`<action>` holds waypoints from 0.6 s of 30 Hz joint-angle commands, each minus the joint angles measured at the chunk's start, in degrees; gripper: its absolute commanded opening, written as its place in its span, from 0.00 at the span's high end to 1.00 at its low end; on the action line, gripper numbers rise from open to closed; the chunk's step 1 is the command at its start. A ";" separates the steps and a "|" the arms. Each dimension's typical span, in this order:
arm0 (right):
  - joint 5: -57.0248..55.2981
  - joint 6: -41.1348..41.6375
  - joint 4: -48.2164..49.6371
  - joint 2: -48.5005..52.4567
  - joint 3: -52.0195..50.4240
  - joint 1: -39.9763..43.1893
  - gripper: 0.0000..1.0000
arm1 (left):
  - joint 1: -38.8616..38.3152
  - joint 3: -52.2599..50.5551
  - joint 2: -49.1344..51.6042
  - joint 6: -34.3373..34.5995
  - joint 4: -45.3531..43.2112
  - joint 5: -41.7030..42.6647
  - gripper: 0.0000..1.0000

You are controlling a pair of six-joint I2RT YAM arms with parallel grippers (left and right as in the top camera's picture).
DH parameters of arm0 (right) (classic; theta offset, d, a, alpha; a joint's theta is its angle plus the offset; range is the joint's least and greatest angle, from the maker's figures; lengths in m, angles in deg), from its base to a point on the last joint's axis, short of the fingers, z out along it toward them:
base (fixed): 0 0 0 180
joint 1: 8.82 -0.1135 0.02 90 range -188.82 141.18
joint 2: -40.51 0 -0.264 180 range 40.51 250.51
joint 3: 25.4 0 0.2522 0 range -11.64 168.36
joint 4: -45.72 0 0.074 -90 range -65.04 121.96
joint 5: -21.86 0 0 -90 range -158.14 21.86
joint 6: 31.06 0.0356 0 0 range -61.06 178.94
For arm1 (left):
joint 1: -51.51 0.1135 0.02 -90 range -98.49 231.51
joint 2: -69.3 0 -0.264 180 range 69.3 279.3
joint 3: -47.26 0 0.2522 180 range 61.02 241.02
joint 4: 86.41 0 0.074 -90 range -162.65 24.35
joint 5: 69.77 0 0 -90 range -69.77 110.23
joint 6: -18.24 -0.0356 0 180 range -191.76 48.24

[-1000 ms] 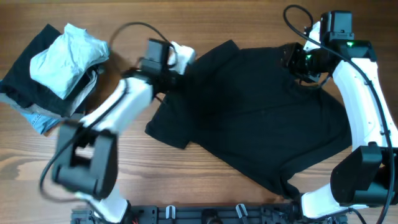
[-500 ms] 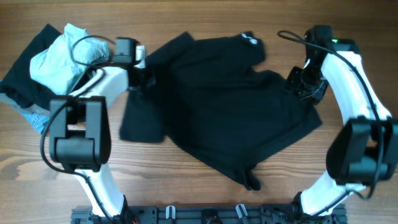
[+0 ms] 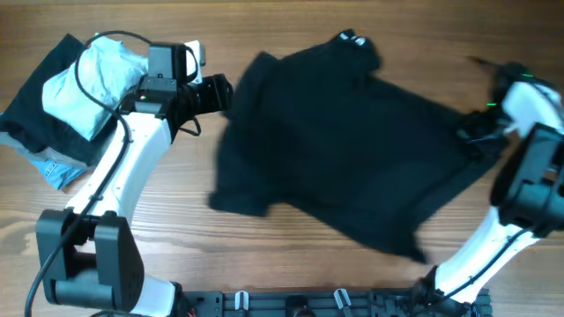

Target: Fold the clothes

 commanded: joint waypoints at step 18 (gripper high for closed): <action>26.45 -26.29 -22.12 -8.09 18.45 -5.38 0.71 | -9.18 -0.07 28.20 -7.69 -17.77 -0.72 0.96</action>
